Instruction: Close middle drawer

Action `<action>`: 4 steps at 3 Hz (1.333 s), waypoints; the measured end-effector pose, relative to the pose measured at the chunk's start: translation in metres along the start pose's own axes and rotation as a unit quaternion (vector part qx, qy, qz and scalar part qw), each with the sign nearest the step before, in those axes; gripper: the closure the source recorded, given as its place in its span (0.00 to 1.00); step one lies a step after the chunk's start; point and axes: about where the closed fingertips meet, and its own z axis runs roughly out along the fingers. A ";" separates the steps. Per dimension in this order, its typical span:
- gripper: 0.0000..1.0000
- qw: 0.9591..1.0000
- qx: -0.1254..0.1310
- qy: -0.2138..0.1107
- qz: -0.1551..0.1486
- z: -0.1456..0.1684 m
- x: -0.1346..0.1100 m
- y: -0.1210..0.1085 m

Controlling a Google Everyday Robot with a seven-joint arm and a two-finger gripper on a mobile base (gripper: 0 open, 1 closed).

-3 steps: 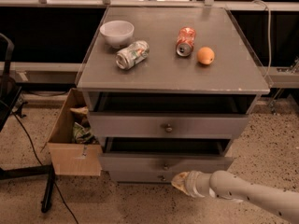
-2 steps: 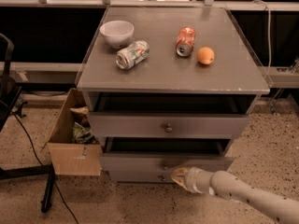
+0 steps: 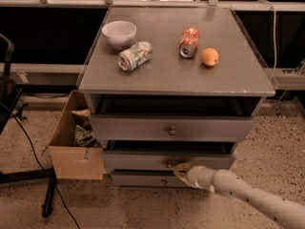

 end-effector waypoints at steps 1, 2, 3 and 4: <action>1.00 1.000 0.015 0.000 -0.014 0.013 -0.002 -0.021; 1.00 1.000 0.024 0.001 -0.020 0.018 -0.004 -0.029; 1.00 1.000 0.024 0.001 -0.020 0.018 -0.004 -0.029; 1.00 1.000 -0.019 0.018 -0.001 0.009 -0.008 -0.011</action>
Offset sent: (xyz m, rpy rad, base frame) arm 0.0884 -0.0042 0.0115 -0.0494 -0.1278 -0.0332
